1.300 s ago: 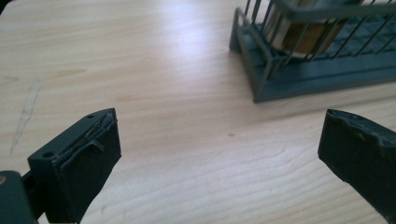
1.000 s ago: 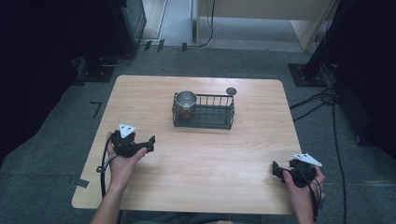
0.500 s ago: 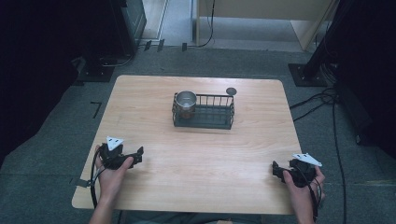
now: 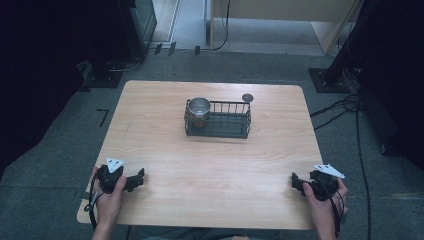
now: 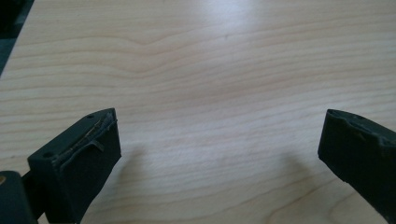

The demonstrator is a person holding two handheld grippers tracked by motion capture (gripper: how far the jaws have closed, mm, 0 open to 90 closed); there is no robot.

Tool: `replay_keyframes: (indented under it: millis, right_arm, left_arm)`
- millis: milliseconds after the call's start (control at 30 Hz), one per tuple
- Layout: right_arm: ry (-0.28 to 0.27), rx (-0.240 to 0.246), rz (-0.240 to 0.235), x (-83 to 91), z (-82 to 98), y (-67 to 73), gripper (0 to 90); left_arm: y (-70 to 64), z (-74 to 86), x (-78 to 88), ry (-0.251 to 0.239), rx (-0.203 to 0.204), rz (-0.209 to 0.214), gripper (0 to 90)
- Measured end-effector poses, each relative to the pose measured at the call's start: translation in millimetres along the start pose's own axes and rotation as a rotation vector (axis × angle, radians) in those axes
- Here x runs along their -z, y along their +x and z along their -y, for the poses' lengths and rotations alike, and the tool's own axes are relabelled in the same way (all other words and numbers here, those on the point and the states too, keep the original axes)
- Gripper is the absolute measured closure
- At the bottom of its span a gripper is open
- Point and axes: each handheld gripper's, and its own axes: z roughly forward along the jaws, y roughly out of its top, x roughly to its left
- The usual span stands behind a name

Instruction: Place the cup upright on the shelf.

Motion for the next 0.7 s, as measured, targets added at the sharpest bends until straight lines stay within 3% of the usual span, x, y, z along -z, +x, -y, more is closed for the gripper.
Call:
replay_keyframes:
  millis: [300, 500, 700]
  right_arm:
    - [0.0, 0.0, 0.0, 0.0, 0.0, 0.0, 0.0]
    - [-0.001, 0.0, 0.0, 0.0, 0.1, 0.0, 0.0]
    - [-0.001, 0.0, 0.0, 0.0, 0.1, 0.0, 0.0]
  left_arm:
    - [12.6, 8.8, 6.3, 0.047, 0.002, -0.031, 0.0]
    - [27.8, 15.5, 12.2, 0.055, 0.004, 0.003, 0.0]
    - [28.5, 15.7, 12.6, 0.057, -0.003, 0.008, 0.0]
